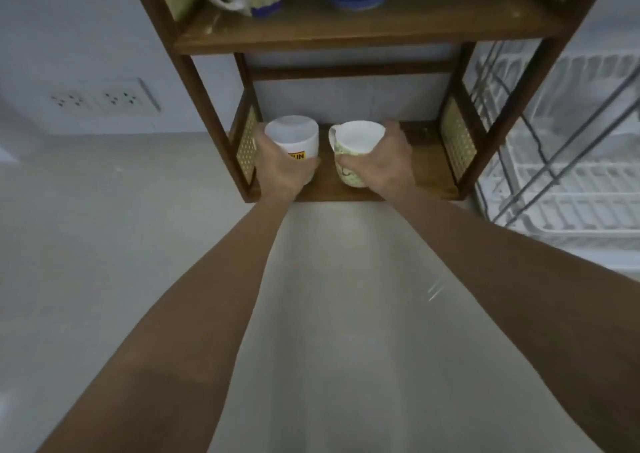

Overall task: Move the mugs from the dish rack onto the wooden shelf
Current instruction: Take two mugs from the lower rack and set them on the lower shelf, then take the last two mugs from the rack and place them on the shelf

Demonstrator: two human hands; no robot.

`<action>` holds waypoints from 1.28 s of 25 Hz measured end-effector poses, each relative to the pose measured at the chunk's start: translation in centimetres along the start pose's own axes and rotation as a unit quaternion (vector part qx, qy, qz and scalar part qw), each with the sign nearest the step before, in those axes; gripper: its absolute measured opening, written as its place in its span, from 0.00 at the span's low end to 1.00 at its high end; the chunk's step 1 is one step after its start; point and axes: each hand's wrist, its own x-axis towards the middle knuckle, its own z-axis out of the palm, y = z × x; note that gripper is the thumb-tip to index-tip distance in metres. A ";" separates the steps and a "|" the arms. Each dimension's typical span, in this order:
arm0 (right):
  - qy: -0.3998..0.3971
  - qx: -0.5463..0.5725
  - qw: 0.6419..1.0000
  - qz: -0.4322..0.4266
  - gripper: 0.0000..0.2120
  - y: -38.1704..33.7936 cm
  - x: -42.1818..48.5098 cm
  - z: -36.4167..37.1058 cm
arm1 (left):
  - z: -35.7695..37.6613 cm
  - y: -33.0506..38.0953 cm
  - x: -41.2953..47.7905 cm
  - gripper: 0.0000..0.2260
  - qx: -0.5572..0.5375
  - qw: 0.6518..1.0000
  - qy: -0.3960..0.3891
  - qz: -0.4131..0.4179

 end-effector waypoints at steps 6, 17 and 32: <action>0.009 -0.027 1.000 -0.003 0.43 1.7 2.4 3.1 | 1.7 -2.1 2.6 0.45 -0.005 0.999 0.030 -0.018; -0.083 -0.082 0.993 -0.034 0.49 0.8 2.6 2.2 | 0.0 -1.5 1.1 0.42 0.020 1.000 0.003 0.023; 0.088 -0.362 0.899 -0.231 0.22 7.8 -14.6 -28.0 | 3.5 13.1 -21.9 0.22 0.034 0.830 -0.233 0.506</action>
